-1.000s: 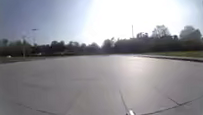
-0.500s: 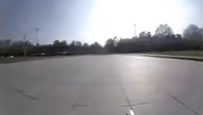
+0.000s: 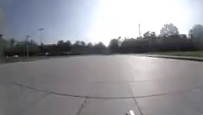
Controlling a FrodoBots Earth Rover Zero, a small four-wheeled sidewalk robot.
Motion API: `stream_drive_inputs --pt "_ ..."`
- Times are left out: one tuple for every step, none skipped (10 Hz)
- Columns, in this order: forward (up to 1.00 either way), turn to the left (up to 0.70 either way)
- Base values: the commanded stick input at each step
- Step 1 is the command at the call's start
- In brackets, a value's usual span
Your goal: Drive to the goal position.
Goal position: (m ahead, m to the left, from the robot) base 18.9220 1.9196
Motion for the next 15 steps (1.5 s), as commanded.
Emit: stream_drive_inputs --pt "1.00 -0.27" --pt "1.00 0.04" --pt "1.00 0.00" --pt "1.00 0.00" --pt "1.00 0.00" --pt "1.00 0.01" --pt "1.00 0.03" --pt "1.00 0.00" --pt "1.00 0.00" --pt "1.00 0.00" --pt "1.00 0.00" --pt "1.00 0.00" --pt "1.00 0.00" --pt "1.00 -0.26" --pt "1.00 -0.40"
